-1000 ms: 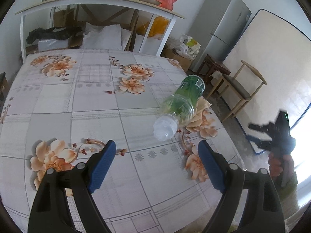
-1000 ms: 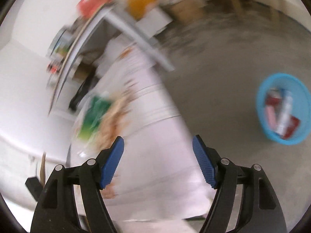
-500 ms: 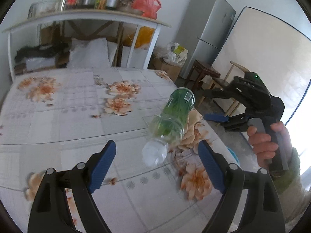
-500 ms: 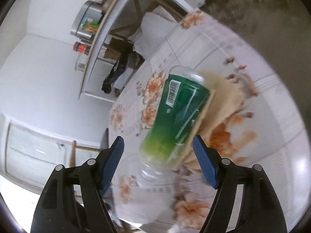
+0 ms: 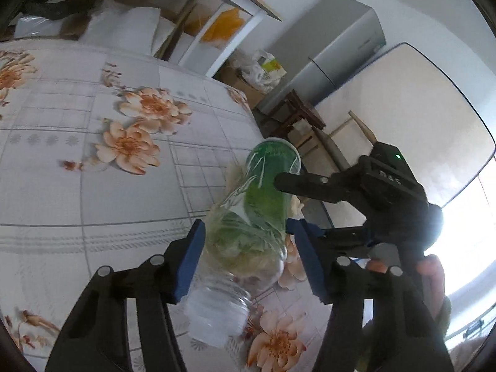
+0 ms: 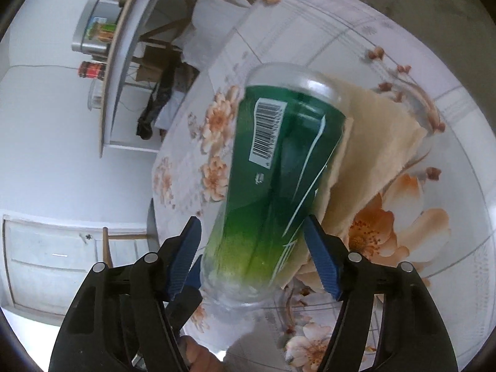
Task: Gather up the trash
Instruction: 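Move both tools to the table and grasp the green bottle with the right tool, then grasp the beige cloth with the left tool while the right tool holds the bottle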
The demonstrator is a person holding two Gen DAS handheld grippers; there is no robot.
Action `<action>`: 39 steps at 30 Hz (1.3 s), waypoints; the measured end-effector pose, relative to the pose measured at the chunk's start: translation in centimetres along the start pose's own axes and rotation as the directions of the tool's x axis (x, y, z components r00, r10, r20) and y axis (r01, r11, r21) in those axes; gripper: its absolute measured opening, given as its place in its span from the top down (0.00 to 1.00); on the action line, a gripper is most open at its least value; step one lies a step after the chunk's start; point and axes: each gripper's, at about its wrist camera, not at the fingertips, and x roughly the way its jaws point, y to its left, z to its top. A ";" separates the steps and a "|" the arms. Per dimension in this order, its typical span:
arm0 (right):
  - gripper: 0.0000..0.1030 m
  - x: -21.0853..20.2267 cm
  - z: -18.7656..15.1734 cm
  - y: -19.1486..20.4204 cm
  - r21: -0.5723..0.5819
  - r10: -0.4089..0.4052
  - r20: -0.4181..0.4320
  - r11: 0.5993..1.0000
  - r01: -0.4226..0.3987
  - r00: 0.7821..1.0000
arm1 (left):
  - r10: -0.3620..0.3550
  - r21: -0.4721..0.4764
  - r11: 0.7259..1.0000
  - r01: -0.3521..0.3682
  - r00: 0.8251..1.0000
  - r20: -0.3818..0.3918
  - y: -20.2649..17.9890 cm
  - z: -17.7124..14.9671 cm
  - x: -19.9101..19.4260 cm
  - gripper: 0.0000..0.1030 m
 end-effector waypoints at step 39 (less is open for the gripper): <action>0.45 -12.7 -6.4 -11.2 0.027 0.036 0.040 0.999 -0.037 0.999 | 0.378 0.419 0.864 -0.278 0.909 -0.177 -6.0 -0.4 11.3 0.24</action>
